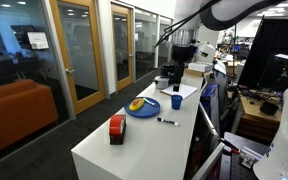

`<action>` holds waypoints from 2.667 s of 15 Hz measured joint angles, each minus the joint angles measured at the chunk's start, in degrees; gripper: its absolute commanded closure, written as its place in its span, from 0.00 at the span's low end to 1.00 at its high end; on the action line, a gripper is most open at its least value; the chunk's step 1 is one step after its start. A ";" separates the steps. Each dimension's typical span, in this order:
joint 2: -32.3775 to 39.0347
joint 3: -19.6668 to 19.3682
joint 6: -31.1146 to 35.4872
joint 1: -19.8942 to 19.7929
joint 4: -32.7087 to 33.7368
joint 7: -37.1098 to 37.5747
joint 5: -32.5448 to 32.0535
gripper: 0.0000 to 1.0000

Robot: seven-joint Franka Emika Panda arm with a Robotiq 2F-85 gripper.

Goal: Move the cup to the left

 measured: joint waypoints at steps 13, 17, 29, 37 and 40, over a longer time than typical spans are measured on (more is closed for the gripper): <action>6.57 -0.11 6.85 -0.24 2.28 1.16 -0.30 0.00; 10.72 -1.09 7.66 -1.56 5.29 1.99 -1.14 0.00; 21.52 -9.45 7.49 -9.23 11.84 2.16 -3.13 0.00; 27.82 -11.61 7.42 -10.82 13.25 2.20 -3.15 0.00; 28.20 -12.05 7.13 -11.06 13.74 2.70 -3.19 0.00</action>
